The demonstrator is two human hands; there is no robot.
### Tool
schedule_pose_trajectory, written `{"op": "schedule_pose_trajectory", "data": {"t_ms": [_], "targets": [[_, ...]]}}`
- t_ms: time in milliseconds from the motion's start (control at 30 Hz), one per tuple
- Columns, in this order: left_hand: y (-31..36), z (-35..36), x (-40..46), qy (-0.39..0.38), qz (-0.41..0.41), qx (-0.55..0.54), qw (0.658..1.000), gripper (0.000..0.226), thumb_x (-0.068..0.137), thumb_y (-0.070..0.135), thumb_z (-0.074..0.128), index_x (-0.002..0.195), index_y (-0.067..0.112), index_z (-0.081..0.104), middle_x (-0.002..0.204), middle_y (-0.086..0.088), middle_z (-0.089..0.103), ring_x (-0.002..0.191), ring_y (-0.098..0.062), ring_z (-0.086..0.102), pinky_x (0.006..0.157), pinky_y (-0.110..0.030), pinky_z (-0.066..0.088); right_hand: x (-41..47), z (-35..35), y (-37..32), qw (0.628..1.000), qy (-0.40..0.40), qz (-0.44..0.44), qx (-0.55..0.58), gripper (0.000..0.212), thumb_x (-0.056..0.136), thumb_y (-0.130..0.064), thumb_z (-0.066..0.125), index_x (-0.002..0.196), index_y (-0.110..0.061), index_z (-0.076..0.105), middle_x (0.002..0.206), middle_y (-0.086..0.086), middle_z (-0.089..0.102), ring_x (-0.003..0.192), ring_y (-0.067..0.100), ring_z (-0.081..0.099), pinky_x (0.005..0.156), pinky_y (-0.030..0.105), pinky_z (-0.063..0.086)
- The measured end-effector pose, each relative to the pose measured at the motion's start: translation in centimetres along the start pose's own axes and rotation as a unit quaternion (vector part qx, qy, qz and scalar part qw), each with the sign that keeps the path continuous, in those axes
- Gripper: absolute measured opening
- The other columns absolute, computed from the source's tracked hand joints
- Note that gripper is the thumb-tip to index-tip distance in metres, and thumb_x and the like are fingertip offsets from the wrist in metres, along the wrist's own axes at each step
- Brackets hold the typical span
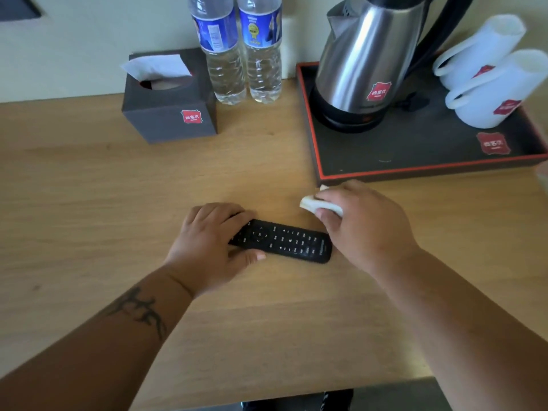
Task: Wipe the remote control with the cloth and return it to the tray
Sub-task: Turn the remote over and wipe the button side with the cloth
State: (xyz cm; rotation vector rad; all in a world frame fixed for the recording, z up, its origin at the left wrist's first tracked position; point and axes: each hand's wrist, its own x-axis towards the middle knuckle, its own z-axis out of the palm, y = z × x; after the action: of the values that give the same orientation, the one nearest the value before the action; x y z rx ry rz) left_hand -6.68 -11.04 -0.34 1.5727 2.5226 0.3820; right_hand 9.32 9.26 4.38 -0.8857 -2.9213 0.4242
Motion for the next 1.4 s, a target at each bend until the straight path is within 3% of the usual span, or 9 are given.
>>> {"op": "schedule_pose_trajectory", "data": {"t_ms": [100, 233, 367, 567, 667, 800, 1000, 1200, 1400], "targets": [[0.3, 1.2, -0.5, 0.049, -0.002, -0.016, 0.999, 0.066, 0.079, 0.076, 0.049, 0.124, 0.029, 0.059, 0.111, 0.003, 0.058, 0.106, -0.023, 0.049, 0.096, -0.039, 0.034, 0.3, -0.9, -2.9, 0.996, 0.056, -0.069, 0.007, 0.02, 0.088, -0.042, 0.062, 0.103, -0.036, 0.072, 0.095, -0.006, 0.061, 0.079, 0.021, 0.059, 0.059, 0.029, 0.044], [0.4, 2.0, -0.5, 0.09, -0.008, -0.04, 0.995, 0.058, 0.075, 0.071, 0.055, 0.113, 0.028, 0.063, 0.102, 0.001, 0.059, 0.097, -0.025, 0.05, 0.088, -0.041, 0.041, -0.9, 1.7, -6.5, 0.978, -0.018, -0.193, -0.074, 0.011, 0.084, -0.036, 0.066, 0.087, -0.03, 0.074, 0.086, -0.005, 0.056, 0.073, 0.02, 0.05, 0.051, 0.029, 0.032], [0.4, 1.8, -0.5, 0.072, -0.02, -0.046, 0.996, 0.061, 0.073, 0.074, 0.058, 0.113, 0.029, 0.065, 0.1, 0.004, 0.057, 0.098, -0.024, 0.05, 0.089, -0.04, 0.042, -1.0, 2.0, -5.8, 0.983, -0.046, -0.165, -0.069, 0.009, 0.077, -0.034, 0.068, 0.081, -0.028, 0.074, 0.081, -0.004, 0.052, 0.068, 0.02, 0.049, 0.048, 0.027, 0.029], [0.6, 1.9, -0.5, 0.086, -0.019, -0.041, 0.995, 0.061, 0.073, 0.072, 0.062, 0.11, 0.025, 0.068, 0.099, 0.003, 0.059, 0.096, -0.023, 0.051, 0.089, -0.039, 0.043, -0.8, 0.2, -4.5, 0.99, -0.069, -0.107, -0.058, 0.02, 0.075, -0.023, 0.065, 0.09, -0.033, 0.073, 0.084, -0.007, 0.053, 0.071, 0.018, 0.051, 0.054, 0.029, 0.045], [0.5, 2.0, -0.6, 0.092, -0.021, -0.042, 0.995, 0.057, 0.073, 0.068, 0.064, 0.104, 0.02, 0.067, 0.098, 0.0, 0.059, 0.094, -0.026, 0.053, 0.086, -0.043, 0.045, 0.6, 0.5, -6.6, 0.995, -0.008, -0.101, -0.027, 0.013, 0.075, -0.027, 0.07, 0.087, -0.032, 0.073, 0.08, -0.005, 0.054, 0.069, 0.02, 0.051, 0.05, 0.028, 0.038], [0.4, 2.1, -0.6, 0.1, -0.028, -0.042, 0.994, 0.054, 0.072, 0.063, 0.064, 0.098, 0.015, 0.068, 0.096, -0.002, 0.061, 0.091, -0.028, 0.054, 0.083, -0.045, 0.046, 1.1, 2.8, -8.0, 0.989, -0.016, -0.136, -0.063, 0.006, 0.076, -0.02, 0.068, 0.078, -0.024, 0.073, 0.08, -0.002, 0.053, 0.066, 0.02, 0.046, 0.046, 0.025, 0.02], [0.3, 1.8, -0.6, 0.085, -0.027, -0.047, 0.995, 0.061, 0.071, 0.071, 0.065, 0.112, 0.025, 0.066, 0.101, 0.003, 0.058, 0.097, -0.023, 0.052, 0.089, -0.042, 0.045, -0.6, 1.3, -2.6, 0.993, 0.009, -0.117, -0.017, 0.011, 0.076, -0.03, 0.075, 0.086, -0.032, 0.077, 0.085, -0.005, 0.058, 0.069, 0.022, 0.059, 0.049, 0.031, 0.046], [0.2, 1.9, -0.6, 0.084, -0.026, -0.046, 0.995, 0.063, 0.073, 0.072, 0.063, 0.114, 0.024, 0.065, 0.103, 0.004, 0.059, 0.098, -0.021, 0.052, 0.088, -0.044, 0.046, -1.2, -0.3, -0.4, 0.999, 0.011, -0.042, -0.019, 0.009, 0.078, -0.034, 0.073, 0.086, -0.036, 0.077, 0.086, -0.009, 0.061, 0.072, 0.02, 0.061, 0.051, 0.025, 0.038], [0.3, 2.1, -0.4, 0.105, -0.019, -0.044, 0.993, 0.061, 0.071, 0.069, 0.066, 0.108, 0.021, 0.068, 0.098, 0.002, 0.061, 0.092, -0.024, 0.054, 0.083, -0.044, 0.047, -2.3, 2.2, -4.5, 0.989, 0.014, -0.15, -0.009, 0.003, 0.076, -0.027, 0.073, 0.078, -0.027, 0.075, 0.084, -0.006, 0.058, 0.071, 0.02, 0.056, 0.047, 0.027, 0.041]]}}
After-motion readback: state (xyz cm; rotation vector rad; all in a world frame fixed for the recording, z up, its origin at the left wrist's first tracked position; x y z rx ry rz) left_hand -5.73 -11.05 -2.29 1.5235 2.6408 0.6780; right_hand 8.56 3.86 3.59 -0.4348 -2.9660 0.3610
